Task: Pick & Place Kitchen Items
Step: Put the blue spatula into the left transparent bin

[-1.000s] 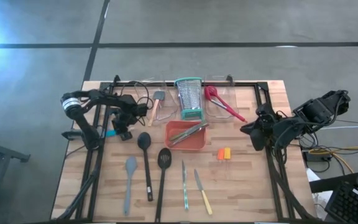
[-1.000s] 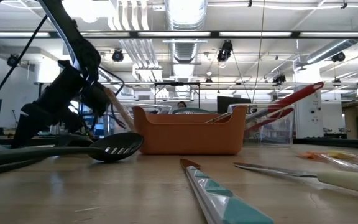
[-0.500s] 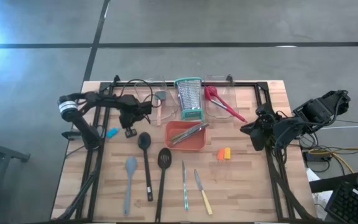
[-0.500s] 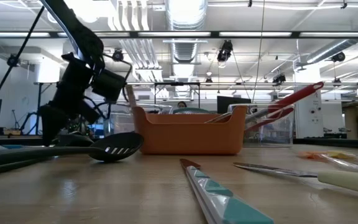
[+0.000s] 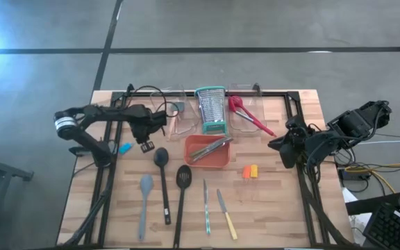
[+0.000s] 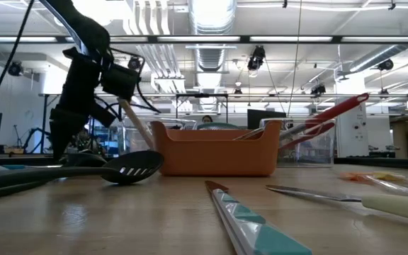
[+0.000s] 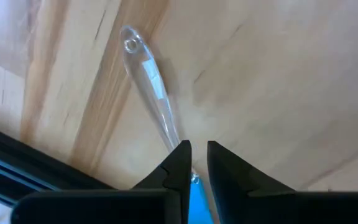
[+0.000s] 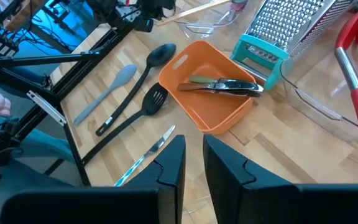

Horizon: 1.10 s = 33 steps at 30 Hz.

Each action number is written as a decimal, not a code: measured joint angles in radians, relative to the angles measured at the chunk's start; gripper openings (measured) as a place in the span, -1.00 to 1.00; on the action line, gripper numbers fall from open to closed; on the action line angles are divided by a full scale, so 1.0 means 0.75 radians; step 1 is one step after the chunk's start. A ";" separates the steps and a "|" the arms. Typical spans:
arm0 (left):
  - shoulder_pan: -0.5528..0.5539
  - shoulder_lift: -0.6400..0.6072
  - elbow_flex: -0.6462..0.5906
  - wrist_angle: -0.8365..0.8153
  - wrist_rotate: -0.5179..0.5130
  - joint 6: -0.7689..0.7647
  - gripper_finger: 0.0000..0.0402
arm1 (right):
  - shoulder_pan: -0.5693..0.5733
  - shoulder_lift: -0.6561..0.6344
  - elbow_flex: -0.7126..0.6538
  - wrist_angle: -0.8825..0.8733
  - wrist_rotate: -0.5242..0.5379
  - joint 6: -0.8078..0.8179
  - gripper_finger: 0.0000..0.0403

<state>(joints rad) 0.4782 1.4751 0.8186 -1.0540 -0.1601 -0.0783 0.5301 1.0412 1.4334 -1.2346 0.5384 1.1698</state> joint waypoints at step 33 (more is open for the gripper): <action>0.011 -0.418 -0.290 -0.076 0.099 -0.676 0.10 | 0.000 -0.026 0.003 -0.002 0.005 -0.035 -0.74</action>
<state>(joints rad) 0.4867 1.1614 0.6012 -1.1110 -0.0859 -0.5853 0.5301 1.0214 1.4353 -1.2358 0.5423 1.1439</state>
